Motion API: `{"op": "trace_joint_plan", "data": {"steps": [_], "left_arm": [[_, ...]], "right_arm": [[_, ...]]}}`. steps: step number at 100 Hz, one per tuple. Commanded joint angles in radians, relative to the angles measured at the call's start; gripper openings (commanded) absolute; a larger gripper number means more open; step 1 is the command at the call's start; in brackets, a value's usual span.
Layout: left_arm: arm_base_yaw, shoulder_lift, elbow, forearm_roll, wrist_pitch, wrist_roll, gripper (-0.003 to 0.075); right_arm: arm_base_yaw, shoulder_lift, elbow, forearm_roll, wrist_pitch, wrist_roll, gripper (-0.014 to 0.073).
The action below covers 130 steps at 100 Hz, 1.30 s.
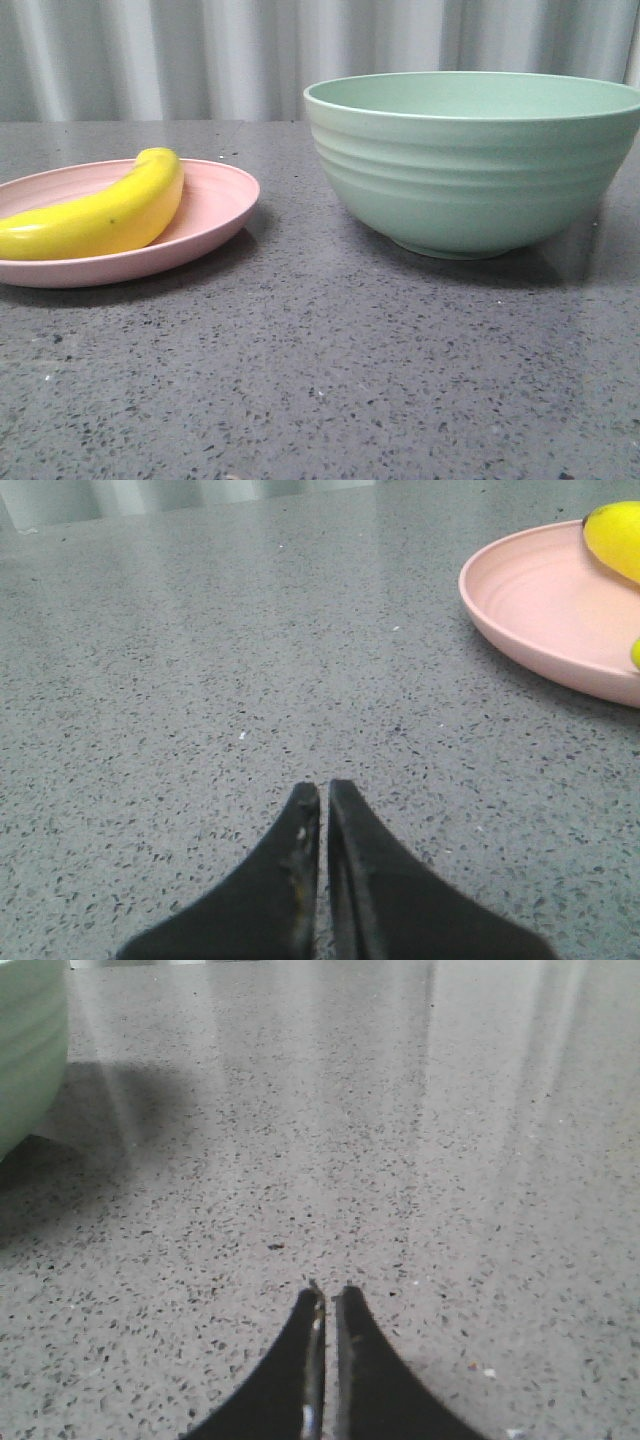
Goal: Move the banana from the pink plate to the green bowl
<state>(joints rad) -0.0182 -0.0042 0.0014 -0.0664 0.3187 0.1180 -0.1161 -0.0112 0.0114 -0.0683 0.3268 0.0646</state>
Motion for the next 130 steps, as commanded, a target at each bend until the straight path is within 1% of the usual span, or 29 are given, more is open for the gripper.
{"op": "trace_joint_plan", "data": {"steps": [1,113,130], "left_arm": [[0.001,-0.029,0.009,-0.001,-0.067,-0.006,-0.0020],[0.001,-0.029,0.009,-0.001,-0.067,-0.006,-0.0020],[0.001,-0.029,0.009,-0.001,-0.093,-0.006,-0.0020]], "right_arm": [[-0.004,-0.023,0.019,-0.010,-0.020,-0.001,-0.0068],[-0.004,-0.023,0.019,-0.013,-0.020,-0.001,-0.0068],[-0.004,-0.023,0.019,-0.013,-0.035,-0.001,-0.0068]]}}
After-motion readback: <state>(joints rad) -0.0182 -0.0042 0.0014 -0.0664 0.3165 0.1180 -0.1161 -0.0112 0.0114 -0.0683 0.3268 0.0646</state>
